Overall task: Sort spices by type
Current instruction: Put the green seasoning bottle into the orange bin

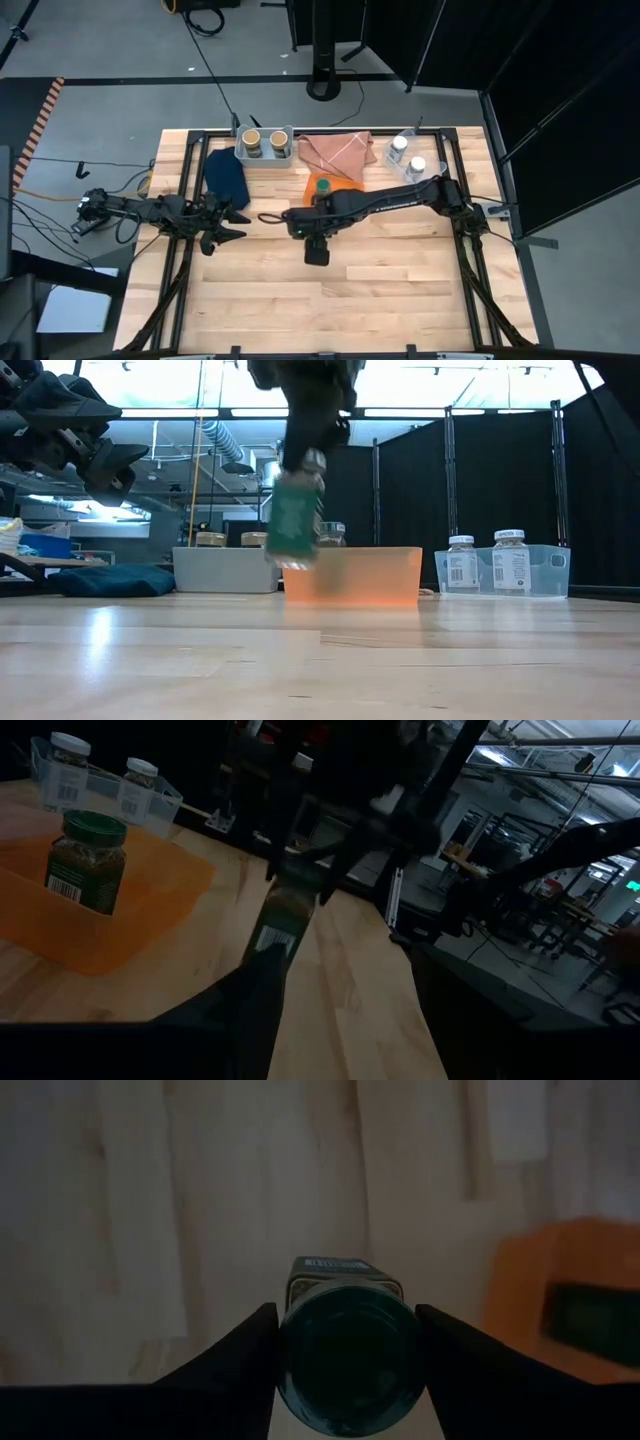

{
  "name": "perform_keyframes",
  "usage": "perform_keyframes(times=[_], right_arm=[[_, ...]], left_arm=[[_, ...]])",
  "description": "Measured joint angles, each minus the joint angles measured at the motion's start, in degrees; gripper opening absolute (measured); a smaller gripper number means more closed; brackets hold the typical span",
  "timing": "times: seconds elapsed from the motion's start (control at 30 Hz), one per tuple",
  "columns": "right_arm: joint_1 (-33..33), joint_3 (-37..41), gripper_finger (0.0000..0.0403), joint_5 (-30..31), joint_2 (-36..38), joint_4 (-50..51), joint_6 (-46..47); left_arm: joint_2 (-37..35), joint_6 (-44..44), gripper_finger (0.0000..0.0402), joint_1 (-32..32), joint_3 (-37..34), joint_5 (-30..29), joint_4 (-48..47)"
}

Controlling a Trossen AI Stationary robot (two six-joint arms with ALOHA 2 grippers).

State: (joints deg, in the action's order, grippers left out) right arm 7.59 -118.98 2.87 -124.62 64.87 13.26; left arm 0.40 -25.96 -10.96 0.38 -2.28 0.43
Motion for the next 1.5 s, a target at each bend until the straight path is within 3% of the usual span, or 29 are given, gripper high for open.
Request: perform_keyframes(times=[0.53,0.9,1.5], right_arm=[[-4.08,-15.89,0.0209,4.25,0.02,11.91,-4.78],[-8.93,-16.02,0.0209,7.7,1.82,20.04,-9.1],[-21.05,-16.01,0.0209,10.5,11.72,25.17,-11.8]], left_arm=[[0.0,0.16,0.0224,-0.01,0.0,0.0,-0.04],[0.0,0.39,0.0224,-0.01,0.0,0.0,-0.15],[0.02,0.16,0.0224,0.0,0.0,-0.01,-0.13]])
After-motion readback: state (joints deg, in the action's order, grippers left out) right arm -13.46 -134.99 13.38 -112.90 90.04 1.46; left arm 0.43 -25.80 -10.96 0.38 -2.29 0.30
